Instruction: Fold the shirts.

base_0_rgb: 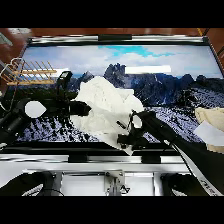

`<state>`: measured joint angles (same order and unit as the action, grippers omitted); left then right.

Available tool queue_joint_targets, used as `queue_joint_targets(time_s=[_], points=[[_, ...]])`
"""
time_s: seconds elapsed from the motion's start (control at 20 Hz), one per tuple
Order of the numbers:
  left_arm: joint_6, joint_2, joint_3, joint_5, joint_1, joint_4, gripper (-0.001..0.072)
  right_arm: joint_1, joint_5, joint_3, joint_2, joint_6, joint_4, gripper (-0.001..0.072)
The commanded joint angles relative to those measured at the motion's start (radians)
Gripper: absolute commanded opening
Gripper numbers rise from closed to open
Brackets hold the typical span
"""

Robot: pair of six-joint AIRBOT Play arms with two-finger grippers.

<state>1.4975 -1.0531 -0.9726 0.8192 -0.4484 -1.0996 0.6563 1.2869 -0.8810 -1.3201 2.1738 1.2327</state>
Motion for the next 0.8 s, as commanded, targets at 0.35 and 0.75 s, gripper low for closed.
queue_joint_targets(time_s=[0.35,0.75], points=[[-0.023,0.076,0.0,-0.008,0.008,-0.074,0.0051,0.019,-0.115,-0.087,0.082,0.015,0.229,0.0075],[-0.024,0.11,-0.423,-0.008,0.188,-0.079,0.0051,0.019,-0.18,-0.745,0.177,-0.378,0.493,0.0075]])
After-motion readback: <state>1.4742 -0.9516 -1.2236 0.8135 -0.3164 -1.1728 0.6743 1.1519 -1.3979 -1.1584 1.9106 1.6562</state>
